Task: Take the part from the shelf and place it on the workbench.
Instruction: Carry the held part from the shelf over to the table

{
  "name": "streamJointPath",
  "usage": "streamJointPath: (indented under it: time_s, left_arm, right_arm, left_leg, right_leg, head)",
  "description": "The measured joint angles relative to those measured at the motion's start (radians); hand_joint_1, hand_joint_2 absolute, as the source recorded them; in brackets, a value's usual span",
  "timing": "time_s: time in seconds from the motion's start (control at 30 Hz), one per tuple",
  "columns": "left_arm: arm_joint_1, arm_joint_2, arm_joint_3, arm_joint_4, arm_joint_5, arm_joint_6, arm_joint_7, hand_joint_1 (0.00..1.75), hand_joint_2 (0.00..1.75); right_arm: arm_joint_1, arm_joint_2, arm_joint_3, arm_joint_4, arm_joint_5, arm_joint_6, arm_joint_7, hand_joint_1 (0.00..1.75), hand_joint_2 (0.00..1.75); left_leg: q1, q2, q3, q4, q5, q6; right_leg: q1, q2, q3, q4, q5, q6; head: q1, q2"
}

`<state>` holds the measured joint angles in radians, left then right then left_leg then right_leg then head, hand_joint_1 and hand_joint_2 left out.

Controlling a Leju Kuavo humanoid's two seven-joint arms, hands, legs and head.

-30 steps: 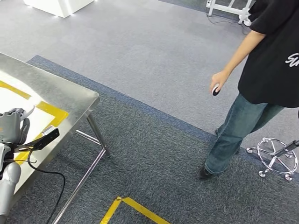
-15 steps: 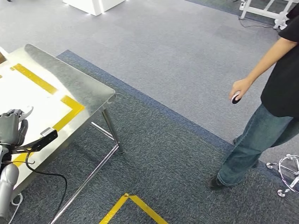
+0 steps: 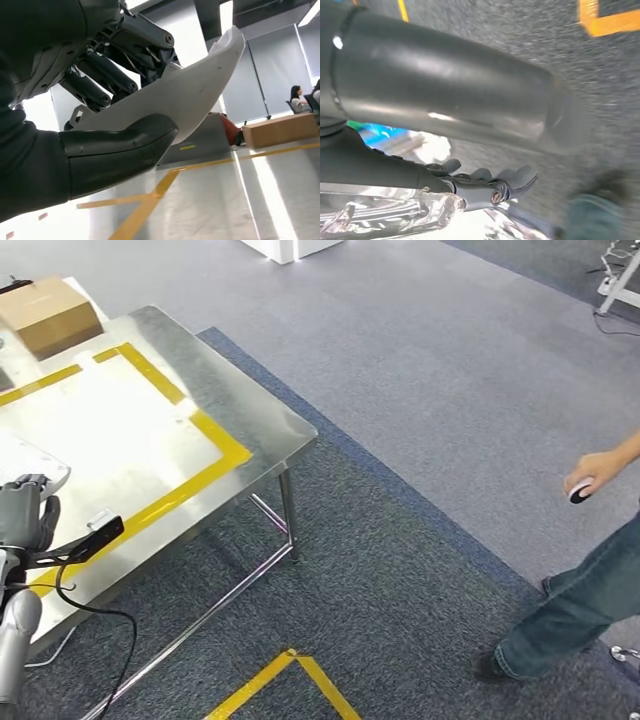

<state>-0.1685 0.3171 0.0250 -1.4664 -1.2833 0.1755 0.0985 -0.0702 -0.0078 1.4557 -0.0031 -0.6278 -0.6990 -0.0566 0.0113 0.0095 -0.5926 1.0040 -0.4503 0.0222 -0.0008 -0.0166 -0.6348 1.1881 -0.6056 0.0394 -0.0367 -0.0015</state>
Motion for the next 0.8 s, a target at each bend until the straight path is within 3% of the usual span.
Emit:
streamJointPath:
  time_s: [0.03,0.07,0.1,0.17,0.23,0.3,0.37,0.43,0.5,0.53,0.57,0.6,0.63,0.7,0.77,0.8]
  left_arm:
    - [0.001,-0.001,-0.001,0.0,0.0,0.0,0.0,1.75,1.75]
    - [0.003,-0.002,-0.002,0.0,0.0,0.0,0.0,1.75,1.75]
    - [0.004,-0.003,-0.002,0.0,0.0,0.0,0.0,1.75,1.75]
    - [0.005,-0.003,-0.003,0.0,0.0,0.0,0.0,1.75,1.75]
    - [0.005,-0.004,-0.003,0.0,0.0,0.0,0.0,1.75,1.75]
    - [0.005,-0.004,-0.003,0.0,0.0,0.0,0.0,1.75,1.75]
    - [0.008,-0.002,-0.003,0.0,0.0,0.0,0.0,1.75,1.75]
    - [0.007,0.0,-0.002,0.0,0.0,0.0,0.0,1.75,1.75]
    - [0.004,0.001,-0.003,0.0,0.0,0.0,0.0,1.75,1.75]
    - [0.005,0.001,-0.003,0.0,0.0,-0.001,0.0,1.75,1.75]
    - [0.007,0.0,-0.004,0.0,0.0,-0.001,0.0,1.75,1.75]
    - [0.009,0.0,-0.004,0.0,0.0,-0.001,0.0,1.75,1.75]
    - [0.01,0.0,-0.004,0.001,0.0,-0.001,0.0,1.75,1.75]
    - [0.008,0.0,-0.003,0.001,0.0,-0.001,0.0,1.75,1.75]
    - [0.004,0.0,-0.003,0.0,0.0,-0.001,0.0,1.75,1.75]
    - [0.003,0.0,-0.003,0.0,0.0,-0.001,0.0,1.75,1.75]
  right_arm:
    - [0.002,0.0,0.0,0.0,-0.001,0.0,-0.001,0.0,0.0]
    - [0.003,0.0,0.0,0.0,-0.002,0.0,-0.001,0.0,0.0]
    - [0.004,0.0,0.0,0.0,-0.004,0.0,0.0,0.0,0.0]
    - [0.003,0.0,0.0,0.0,-0.005,0.0,0.0,0.0,0.0]
    - [0.003,0.0,0.0,0.0,-0.005,0.0,0.0,0.0,0.0]
    - [0.003,0.0,0.0,0.0,-0.005,0.0,-0.001,0.0,0.0]
    - [0.002,0.001,0.0,0.0,-0.005,0.0,-0.001,0.0,0.0]
    - [0.001,0.003,0.0,0.0,-0.005,0.0,-0.002,0.0,0.0]
    - [0.003,0.003,0.0,0.0,-0.005,0.0,-0.002,0.0,0.0]
    - [0.004,0.003,0.0,0.0,-0.005,0.0,-0.002,0.0,0.0]
    - [0.004,0.003,0.0,0.0,-0.006,0.0,-0.001,0.0,0.0]
    - [0.004,0.004,0.0,0.0,-0.005,0.0,-0.001,0.0,0.0]
    - [0.003,0.004,0.0,0.0,-0.005,0.0,-0.002,0.0,0.0]
    - [0.002,0.004,0.0,0.0,-0.005,0.0,-0.002,0.0,0.0]
    - [0.002,0.004,0.0,0.0,-0.004,0.0,-0.001,0.0,0.0]
    - [0.002,0.004,0.0,0.0,-0.004,0.0,-0.001,0.0,0.0]
  left_leg:
    - [0.0,-0.013,-0.001,0.0,0.0,0.001]
    - [-0.001,-0.026,-0.001,0.0,0.001,0.001]
    - [-0.001,-0.039,0.0,0.0,0.001,0.001]
    - [-0.001,-0.063,0.002,0.001,0.0,0.0]
    - [-0.002,-0.084,0.0,0.003,-0.001,-0.007]
    - [0.001,-0.104,-0.007,0.004,0.003,-0.02]
    - [0.004,-0.112,-0.012,0.004,0.004,-0.033]
    - [0.003,-0.076,-0.031,0.047,-0.027,-0.042]
    - [0.002,-0.032,-0.086,0.165,-0.091,-0.049]
    - [0.003,-0.023,-0.117,0.228,-0.118,-0.052]
    - [0.004,-0.02,-0.136,0.269,-0.128,-0.054]
    - [0.005,-0.017,-0.138,0.274,-0.118,-0.055]
    - [0.005,-0.013,-0.119,0.24,-0.091,-0.055]
    - [0.002,0.018,-0.048,0.11,-0.027,-0.051]
    - [-0.005,0.049,-0.002,0.02,-0.005,-0.042]
    - [-0.009,0.053,0.002,0.009,-0.01,-0.036]
  right_leg:
    - [-0.001,0.009,-0.034,0.064,-0.022,0.001]
    - [-0.001,0.014,-0.056,0.099,-0.025,0.0]
    - [-0.001,0.016,-0.059,0.094,-0.008,-0.002]
    - [-0.001,0.032,-0.013,-0.018,0.067,-0.009]
    - [-0.005,0.074,0.045,-0.142,0.116,-0.018]
    - [-0.006,0.093,0.068,-0.185,0.119,-0.023]
    - [-0.006,0.074,0.073,-0.192,0.121,-0.031]
    - [-0.009,0.052,0.079,-0.2,0.124,-0.043]
    - [-0.008,0.028,0.082,-0.203,0.123,-0.051]
    - [-0.007,0.016,0.082,-0.202,0.122,-0.052]
    - [-0.006,0.004,0.082,-0.202,0.121,-0.053]
    - [-0.005,-0.006,0.083,-0.202,0.119,-0.053]
    - [-0.005,-0.017,0.085,-0.201,0.117,-0.051]
    - [-0.003,-0.037,0.091,-0.199,0.11,-0.045]
    - [0.004,-0.054,0.095,-0.196,0.103,-0.036]
    - [0.007,-0.063,0.096,-0.195,0.1,-0.031]
  head:
    - [0.001,0.0]
    - [0.001,0.0]
    - [0.001,0.0]
    - [0.002,0.0]
    - [0.001,0.0]
    - [0.001,0.0]
    - [0.0,0.0]
    - [-0.005,0.0]
    - [-0.01,0.0]
    - [-0.01,0.0]
    - [-0.01,0.0]
    - [-0.011,0.0]
    - [-0.011,0.0]
    - [-0.011,0.0]
    - [-0.01,0.0]
    - [-0.009,0.0]
